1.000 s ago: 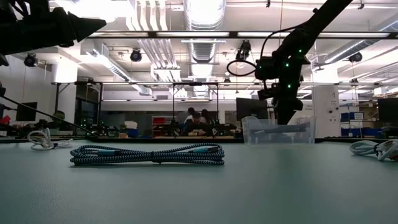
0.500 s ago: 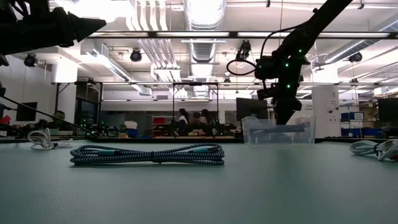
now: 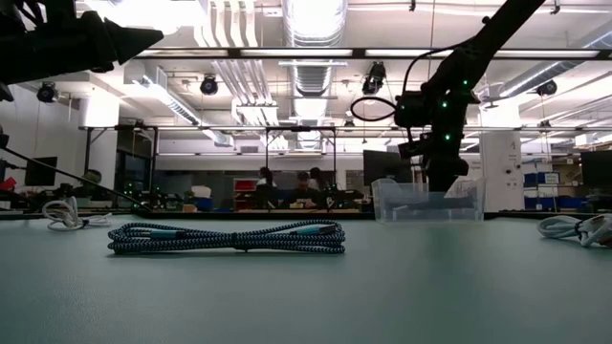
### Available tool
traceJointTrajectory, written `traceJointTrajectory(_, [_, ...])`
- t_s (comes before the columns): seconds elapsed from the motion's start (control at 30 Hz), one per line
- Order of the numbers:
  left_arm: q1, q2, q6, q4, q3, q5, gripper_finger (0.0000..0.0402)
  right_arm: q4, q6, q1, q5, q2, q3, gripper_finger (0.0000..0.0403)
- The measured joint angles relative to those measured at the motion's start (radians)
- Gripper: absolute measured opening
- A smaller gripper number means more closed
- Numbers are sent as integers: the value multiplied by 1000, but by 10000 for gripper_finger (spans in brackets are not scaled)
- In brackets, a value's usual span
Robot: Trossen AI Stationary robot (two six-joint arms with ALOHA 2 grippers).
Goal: Pick and place USB-C Cables
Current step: Put the violet charger cable into the transparent bin
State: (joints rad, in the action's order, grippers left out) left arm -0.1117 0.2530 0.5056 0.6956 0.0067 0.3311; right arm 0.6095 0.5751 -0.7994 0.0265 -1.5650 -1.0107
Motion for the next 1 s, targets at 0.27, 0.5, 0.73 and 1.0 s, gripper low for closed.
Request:
traceJointTrajectory(0.27, [0, 0, 0, 0, 0, 0, 58, -24, 2, 0, 0, 0, 2, 13])
traceJointTrajectory(0.5, [0, 0, 0, 0, 0, 0, 58, -25, 1, 0, 0, 0, 3, 13])
traceJointTrajectory(0.73, [0, 0, 0, 0, 0, 0, 58, -25, 1, 0, 0, 0, 3, 13])
traceJointTrajectory(1.0, [0, 0, 0, 0, 0, 0, 58, -25, 1, 0, 0, 0, 3, 13])
